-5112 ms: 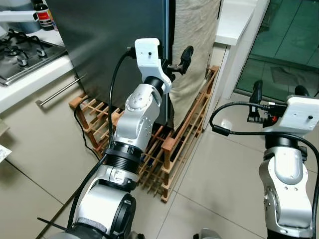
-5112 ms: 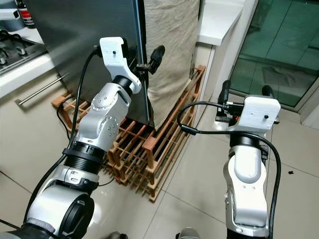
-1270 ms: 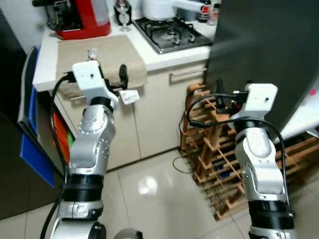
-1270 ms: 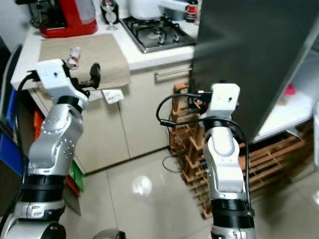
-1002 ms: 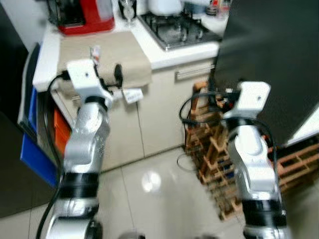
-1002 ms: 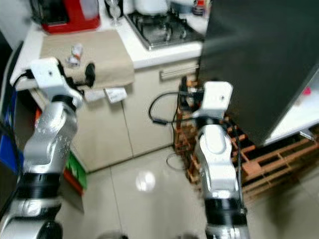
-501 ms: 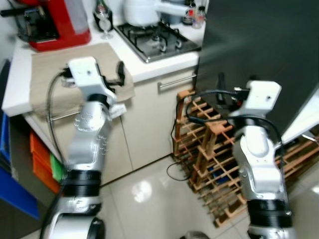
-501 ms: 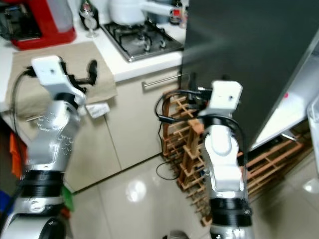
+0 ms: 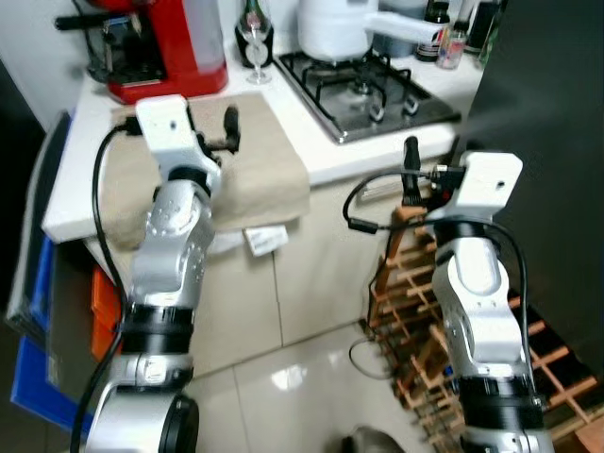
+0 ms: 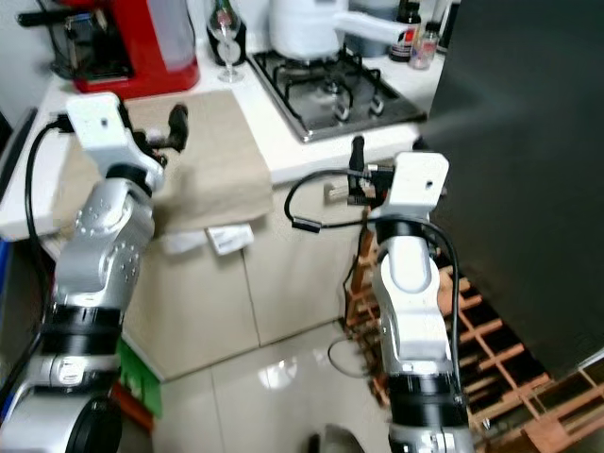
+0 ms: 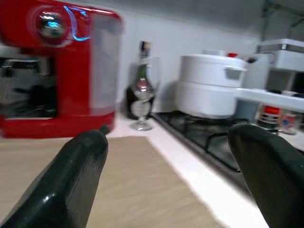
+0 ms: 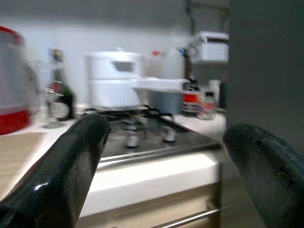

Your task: Restocking fridge

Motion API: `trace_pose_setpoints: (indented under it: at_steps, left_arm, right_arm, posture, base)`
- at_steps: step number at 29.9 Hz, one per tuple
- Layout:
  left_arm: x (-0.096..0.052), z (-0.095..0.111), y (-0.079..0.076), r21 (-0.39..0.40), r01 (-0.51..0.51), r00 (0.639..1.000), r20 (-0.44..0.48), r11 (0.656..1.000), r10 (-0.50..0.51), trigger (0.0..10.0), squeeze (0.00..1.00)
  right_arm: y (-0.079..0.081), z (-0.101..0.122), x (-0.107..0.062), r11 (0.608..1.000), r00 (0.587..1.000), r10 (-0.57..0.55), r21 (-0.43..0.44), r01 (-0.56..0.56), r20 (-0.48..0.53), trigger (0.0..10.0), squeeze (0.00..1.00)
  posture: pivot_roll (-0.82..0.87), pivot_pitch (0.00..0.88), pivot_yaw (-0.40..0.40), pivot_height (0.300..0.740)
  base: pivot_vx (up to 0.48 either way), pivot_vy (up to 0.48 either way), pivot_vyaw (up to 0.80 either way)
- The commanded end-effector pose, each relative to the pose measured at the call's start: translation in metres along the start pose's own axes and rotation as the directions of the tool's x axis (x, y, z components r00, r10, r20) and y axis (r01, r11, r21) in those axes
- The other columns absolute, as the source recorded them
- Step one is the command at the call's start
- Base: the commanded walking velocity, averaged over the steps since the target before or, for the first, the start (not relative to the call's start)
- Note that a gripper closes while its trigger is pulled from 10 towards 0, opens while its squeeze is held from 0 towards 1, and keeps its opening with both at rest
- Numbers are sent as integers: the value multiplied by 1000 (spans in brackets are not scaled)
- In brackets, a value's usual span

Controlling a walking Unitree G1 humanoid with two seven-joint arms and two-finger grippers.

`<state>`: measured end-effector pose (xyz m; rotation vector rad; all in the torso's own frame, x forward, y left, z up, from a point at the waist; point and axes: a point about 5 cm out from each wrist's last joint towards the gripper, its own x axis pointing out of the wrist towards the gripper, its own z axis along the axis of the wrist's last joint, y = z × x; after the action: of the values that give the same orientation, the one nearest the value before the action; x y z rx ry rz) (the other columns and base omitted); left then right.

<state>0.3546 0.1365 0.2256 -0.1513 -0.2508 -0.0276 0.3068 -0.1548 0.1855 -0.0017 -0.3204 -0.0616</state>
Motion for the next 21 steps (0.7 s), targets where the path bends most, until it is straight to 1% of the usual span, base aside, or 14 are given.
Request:
trace_pose_setpoints:
  at_steps: [1, 2, 4, 5, 7, 9, 10, 11, 13, 14, 15, 16, 20, 21]
  left_arm:
    - [3, 5, 12, 8, -48, 999, 23, 999, 47, 10000, 0]
    - [3, 6, 14, 14, -62, 998, 30, 998, 62, 10000, 0]
    - [3, 6, 16, 19, -73, 997, 22, 997, 72, 10000, 47]
    - [4, 5, 16, 25, -70, 997, 16, 997, 70, 10000, 16]
    - [5, 5, 15, 29, -68, 998, 16, 997, 68, 10000, 16]
    - [6, 6, 13, 34, -60, 998, 18, 998, 59, 10000, 0]
    - [8, 6, 9, -9, -23, 1000, 4, 1000, 23, 10000, 0]
    - [9, 6, 8, -44, 0, 1000, 1, 999, 0, 10000, 0]
    - [13, 3, 7, -4, 27, 999, -46, 1000, -28, 10000, 0]
    - [13, 3, 7, -4, 27, 999, -46, 1000, -28, 10000, 0]
    - [17, 0, 6, 30, 46, 995, -90, 998, -43, 10000, 0]
    - [19, -3, 5, 35, 62, 990, -128, 997, -57, 10000, 0]
    - [22, -5, 6, 36, 52, 987, -154, 998, -46, 10000, 0]
    - [23, -7, 6, 41, 61, 983, -176, 997, -52, 10000, 0]
  right_arm:
    - [4, 6, 2, 1000, 1000, 11, 7, -11, 25, 10000, 0]
    - [5, 6, 2, 1000, 1000, 12, 6, -12, 25, 10000, 0]
    - [4, 6, 1, 1000, 1000, 13, 6, -13, 25, 10000, 0]
    - [4, 6, 0, 1000, 1000, 17, -8, -17, 21, 10000, 0]
    - [4, 5, 0, 1000, 1000, 20, -18, -20, 18, 10000, 0]
    - [4, 5, -1, 1000, 1000, 19, -13, -18, 18, 10000, 0]
    - [3, 4, -2, 1000, 1000, 6, 7, -6, 15, 10000, 0]
    - [3, 4, -2, 1000, 1000, 1, 9, -1, 14, 10000, 0]
    - [2, 4, -2, 1000, 1000, 1, 6, -1, 13, 10000, 0]
    - [2, 4, -2, 1000, 1000, 1, 6, -1, 13, 10000, 0]
    - [3, 4, -2, 1000, 1000, 3, 3, -3, 14, 10000, 0]
    - [3, 4, -2, 1000, 1000, 3, 2, -3, 15, 10000, 0]
    - [3, 5, -3, 1000, 1000, 3, 0, -3, 16, 10000, 0]
    - [3, 5, -3, 1000, 1000, 2, 0, -2, 16, 10000, 0]
  posture:
    - [-129, 0, 48, 711]
    - [-129, 0, 48, 711]
    - [-130, 0, 48, 711]
    - [-130, 0, 46, 711]
    - [-130, 0, 46, 711]
    - [-130, 0, 46, 711]
    - [-129, 0, 47, 711]
    - [-129, 0, 47, 711]
    - [-129, 0, 47, 711]
    - [-129, 0, 47, 711]
    - [-132, 0, 51, 711]
    - [-132, 0, 51, 711]
    - [-132, 0, 51, 711]
    - [-132, 0, 51, 711]
  base:
    - [480, 0, 0]
    - [480, 0, 0]
    - [480, 0, 0]
    - [480, 0, 0]
    - [480, 0, 0]
    - [0, 0, 638]
    - [0, 0, 650]
    - [0, 0, 0]
    - [0, 0, 0]
    - [0, 0, 0]
    - [0, 0, 0]
    - [0, 0, 0]
    - [0, 0, 0]
    - [0, 0, 0]
